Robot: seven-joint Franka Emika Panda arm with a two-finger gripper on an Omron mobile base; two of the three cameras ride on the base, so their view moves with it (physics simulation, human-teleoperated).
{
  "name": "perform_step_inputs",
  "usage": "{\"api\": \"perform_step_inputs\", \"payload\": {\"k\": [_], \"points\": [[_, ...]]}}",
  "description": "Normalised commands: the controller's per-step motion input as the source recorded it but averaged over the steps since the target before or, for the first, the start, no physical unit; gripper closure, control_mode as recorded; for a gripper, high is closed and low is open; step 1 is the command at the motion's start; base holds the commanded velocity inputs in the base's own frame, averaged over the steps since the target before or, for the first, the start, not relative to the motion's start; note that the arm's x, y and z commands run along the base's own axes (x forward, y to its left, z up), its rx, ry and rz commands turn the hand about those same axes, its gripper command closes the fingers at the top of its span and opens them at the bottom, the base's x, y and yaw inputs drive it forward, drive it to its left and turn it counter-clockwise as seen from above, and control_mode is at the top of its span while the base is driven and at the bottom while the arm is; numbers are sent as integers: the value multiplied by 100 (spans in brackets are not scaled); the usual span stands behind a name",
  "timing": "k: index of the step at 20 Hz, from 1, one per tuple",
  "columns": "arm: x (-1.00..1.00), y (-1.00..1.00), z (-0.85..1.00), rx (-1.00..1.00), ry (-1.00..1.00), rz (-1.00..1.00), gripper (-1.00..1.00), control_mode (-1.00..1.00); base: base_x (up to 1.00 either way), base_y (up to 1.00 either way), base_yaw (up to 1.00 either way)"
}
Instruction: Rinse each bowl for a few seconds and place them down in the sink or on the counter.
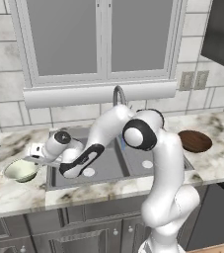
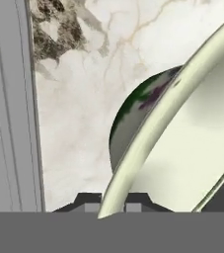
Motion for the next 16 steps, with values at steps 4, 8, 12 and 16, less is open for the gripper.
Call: {"api": "perform_step_inputs", "payload": {"k": [4, 8, 12, 16], "points": [[5, 47, -79, 0, 0, 0, 100, -100, 0, 0, 0], [0, 29, -79, -2, -3, 0, 100, -100, 0, 0, 0], [0, 9, -35, -6, -8, 1, 100, -100, 0, 0, 0], [0, 6, 5, -10, -14, 4, -100, -100, 0, 0, 0]]}}
